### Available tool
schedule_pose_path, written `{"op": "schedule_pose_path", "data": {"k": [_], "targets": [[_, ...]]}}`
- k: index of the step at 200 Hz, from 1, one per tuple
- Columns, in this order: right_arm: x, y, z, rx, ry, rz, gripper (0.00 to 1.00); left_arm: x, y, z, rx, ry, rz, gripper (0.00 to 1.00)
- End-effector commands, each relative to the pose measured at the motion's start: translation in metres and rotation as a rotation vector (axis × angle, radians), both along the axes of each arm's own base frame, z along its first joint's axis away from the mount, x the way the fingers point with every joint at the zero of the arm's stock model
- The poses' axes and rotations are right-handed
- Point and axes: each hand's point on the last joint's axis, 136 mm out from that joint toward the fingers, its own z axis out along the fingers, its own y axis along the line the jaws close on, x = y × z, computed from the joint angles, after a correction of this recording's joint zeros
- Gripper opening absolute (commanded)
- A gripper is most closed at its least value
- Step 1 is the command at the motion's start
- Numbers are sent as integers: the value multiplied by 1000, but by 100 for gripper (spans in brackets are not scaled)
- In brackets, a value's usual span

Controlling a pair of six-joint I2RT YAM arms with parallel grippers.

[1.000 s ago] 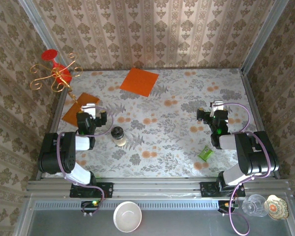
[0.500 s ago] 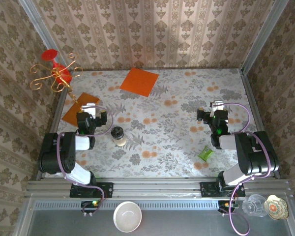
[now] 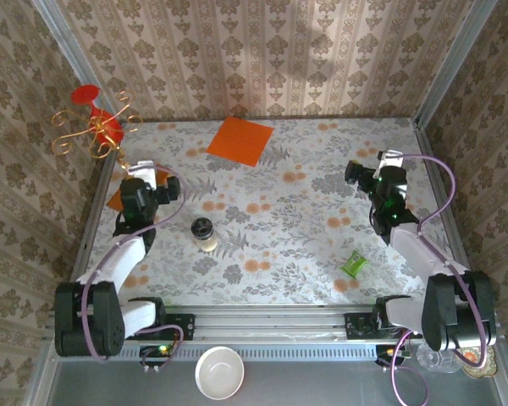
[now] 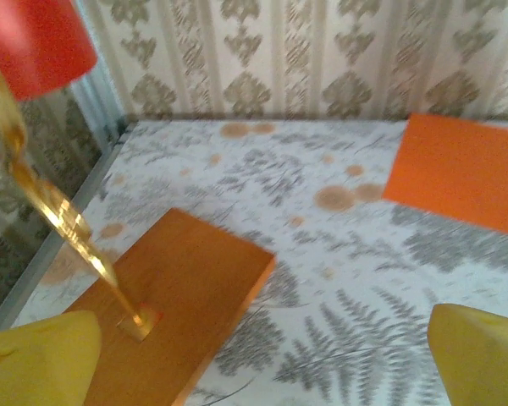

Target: Fold a paper plane with a square sheet of paper (pick it up from the middle)

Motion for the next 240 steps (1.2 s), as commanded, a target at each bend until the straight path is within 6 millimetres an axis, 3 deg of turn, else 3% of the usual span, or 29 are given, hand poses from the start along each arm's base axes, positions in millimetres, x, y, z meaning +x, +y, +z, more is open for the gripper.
{"op": "schedule_pose_path", "data": {"k": [1, 12, 26, 43, 50, 69, 117, 143, 167, 186, 240], "targets": [[-16, 14, -34, 198, 231, -31, 100, -22, -30, -6, -125, 193, -63, 100], [-14, 25, -37, 227, 287, -10, 100, -29, -50, 2, -181, 242, -133, 100], [-11, 41, -44, 264, 358, 6, 100, -34, -60, 10, -270, 275, -130, 100], [-2, 74, -45, 284, 402, 91, 100, -37, -71, 17, -381, 287, -147, 100], [1, 90, -57, 282, 452, 123, 100, -38, -74, 19, -409, 290, -157, 100], [15, 134, -69, 303, 521, 207, 100, -38, -84, 23, -481, 298, -197, 100], [52, 245, -96, 300, 632, 386, 82, -32, -107, 25, -633, 378, -253, 99], [79, 289, -109, 286, 652, 426, 66, -28, -119, 27, -657, 406, -298, 98], [107, 316, -119, 304, 639, 430, 50, -26, -131, 24, -652, 444, -329, 95], [128, 329, -123, 309, 610, 422, 43, -25, -137, 22, -648, 461, -344, 93], [175, 339, -125, 293, 524, 371, 40, -21, -149, 18, -643, 499, -359, 92]]}}
